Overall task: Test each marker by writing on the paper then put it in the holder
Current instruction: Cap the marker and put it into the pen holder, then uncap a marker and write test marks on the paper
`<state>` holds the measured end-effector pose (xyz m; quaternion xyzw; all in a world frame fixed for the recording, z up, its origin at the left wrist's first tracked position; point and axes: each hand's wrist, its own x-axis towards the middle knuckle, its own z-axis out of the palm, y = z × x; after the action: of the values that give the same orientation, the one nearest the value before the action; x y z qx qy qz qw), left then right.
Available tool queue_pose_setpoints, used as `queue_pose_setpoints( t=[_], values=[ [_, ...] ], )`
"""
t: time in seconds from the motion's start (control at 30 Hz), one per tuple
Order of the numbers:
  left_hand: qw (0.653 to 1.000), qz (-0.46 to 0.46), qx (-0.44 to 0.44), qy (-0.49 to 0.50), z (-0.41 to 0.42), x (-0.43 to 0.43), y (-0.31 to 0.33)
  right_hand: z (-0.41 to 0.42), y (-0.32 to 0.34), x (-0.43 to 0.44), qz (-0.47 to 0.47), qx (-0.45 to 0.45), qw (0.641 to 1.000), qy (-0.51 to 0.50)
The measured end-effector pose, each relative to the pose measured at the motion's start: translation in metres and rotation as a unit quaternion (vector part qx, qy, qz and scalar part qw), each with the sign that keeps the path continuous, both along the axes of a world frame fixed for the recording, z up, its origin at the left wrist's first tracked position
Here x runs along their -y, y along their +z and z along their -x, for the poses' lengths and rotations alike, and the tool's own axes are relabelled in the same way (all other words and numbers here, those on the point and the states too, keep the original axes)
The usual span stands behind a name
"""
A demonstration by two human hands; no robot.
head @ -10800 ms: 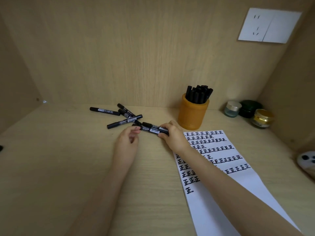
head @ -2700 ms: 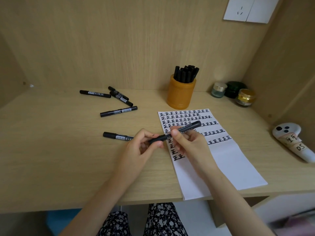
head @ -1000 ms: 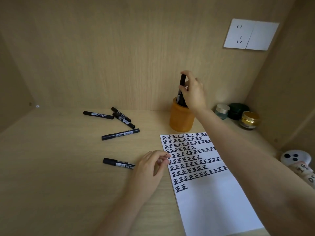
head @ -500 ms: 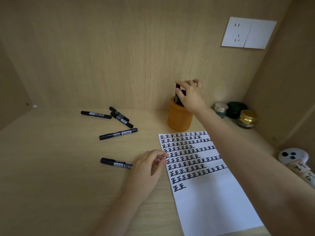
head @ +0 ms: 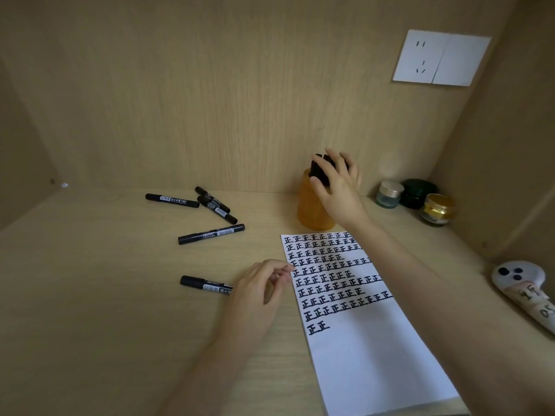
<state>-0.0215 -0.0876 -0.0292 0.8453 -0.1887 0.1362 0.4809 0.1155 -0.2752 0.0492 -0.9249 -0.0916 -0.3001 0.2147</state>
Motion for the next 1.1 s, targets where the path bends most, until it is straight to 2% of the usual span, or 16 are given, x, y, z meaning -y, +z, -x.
queue_pose_setpoints(
  t=[0.17, 0.27, 0.47, 0.63, 0.7, 0.83, 0.93, 1.1],
  values=[
    [0.999, 0.013, 0.005, 0.033, -0.005, -0.020, 0.006, 0.027, -0.022, -0.004, -0.008, 0.020, 0.999, 0.036],
    [0.998, -0.038, 0.004, 0.044, -0.012, -0.046, 0.009, 0.044, -0.030, -0.006, -0.051, 0.013, 0.998, 0.046],
    [0.978, -0.199, -0.030, 0.056, -0.018, -0.098, 0.006, 0.067, -0.037, -0.010, -0.176, -0.065, 0.980, 0.064],
    [0.975, -0.207, -0.051, 0.056, -0.021, -0.108, 0.003, 0.084, -0.042, -0.015, -0.218, -0.109, 0.966, 0.091],
    [0.979, -0.188, -0.049, 0.061, -0.019, -0.105, 0.003, 0.095, -0.042, -0.019, -0.247, -0.139, 0.951, 0.121],
    [0.994, -0.084, -0.017, 0.072, -0.007, -0.086, 0.013, 0.118, -0.041, -0.029, -0.283, -0.218, 0.918, 0.174],
    [0.995, -0.088, 0.003, 0.048, -0.001, -0.066, 0.022, 0.133, -0.040, -0.037, -0.318, -0.285, 0.872, 0.239],
    [0.995, -0.099, -0.005, 0.011, 0.008, -0.041, 0.029, 0.142, -0.038, -0.040, -0.440, -0.258, 0.817, 0.269]
  ],
)
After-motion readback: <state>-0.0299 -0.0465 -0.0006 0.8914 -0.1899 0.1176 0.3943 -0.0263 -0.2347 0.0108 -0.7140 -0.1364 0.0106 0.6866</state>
